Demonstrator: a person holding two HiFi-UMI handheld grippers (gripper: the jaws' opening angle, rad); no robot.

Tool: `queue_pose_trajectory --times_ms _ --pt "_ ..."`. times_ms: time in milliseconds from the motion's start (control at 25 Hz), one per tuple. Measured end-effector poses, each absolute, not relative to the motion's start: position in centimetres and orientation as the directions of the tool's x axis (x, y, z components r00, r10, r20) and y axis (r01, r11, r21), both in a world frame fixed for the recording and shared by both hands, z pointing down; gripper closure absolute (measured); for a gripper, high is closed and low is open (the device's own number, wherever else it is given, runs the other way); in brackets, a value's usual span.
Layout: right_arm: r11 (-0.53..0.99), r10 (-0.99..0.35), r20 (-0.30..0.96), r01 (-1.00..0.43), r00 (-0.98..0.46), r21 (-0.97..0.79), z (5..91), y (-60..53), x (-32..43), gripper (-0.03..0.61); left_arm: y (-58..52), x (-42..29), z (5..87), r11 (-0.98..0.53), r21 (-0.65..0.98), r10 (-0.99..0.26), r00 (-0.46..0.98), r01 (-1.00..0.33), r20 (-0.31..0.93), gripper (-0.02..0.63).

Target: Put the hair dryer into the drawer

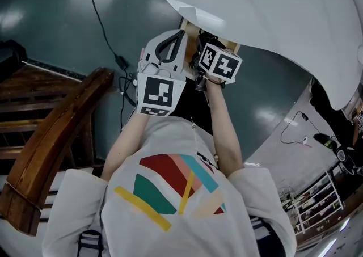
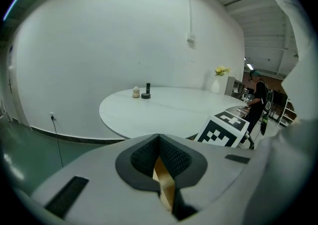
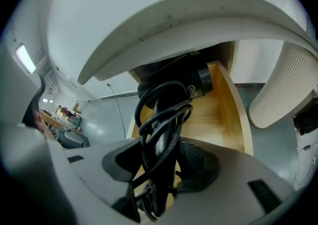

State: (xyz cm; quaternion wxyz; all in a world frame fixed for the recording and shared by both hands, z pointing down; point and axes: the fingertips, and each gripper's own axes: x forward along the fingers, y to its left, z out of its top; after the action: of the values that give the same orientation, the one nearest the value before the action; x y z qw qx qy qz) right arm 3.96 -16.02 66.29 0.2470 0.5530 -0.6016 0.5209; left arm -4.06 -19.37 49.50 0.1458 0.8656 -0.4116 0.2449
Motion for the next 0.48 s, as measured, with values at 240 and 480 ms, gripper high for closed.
queue_pose_trajectory --times_ms 240,480 --pt "-0.139 -0.397 0.882 -0.933 -0.255 -0.332 67.8 -16.7 4.4 0.382 -18.1 -4.3 50.4 -0.613 0.063 -0.629 0.534 -0.788 0.565 0.597" --pt "-0.184 -0.384 0.888 -0.921 -0.254 -0.343 69.1 -16.9 4.5 0.382 -17.5 -4.6 50.8 -0.603 0.068 -0.629 0.527 -0.795 0.571 0.597"
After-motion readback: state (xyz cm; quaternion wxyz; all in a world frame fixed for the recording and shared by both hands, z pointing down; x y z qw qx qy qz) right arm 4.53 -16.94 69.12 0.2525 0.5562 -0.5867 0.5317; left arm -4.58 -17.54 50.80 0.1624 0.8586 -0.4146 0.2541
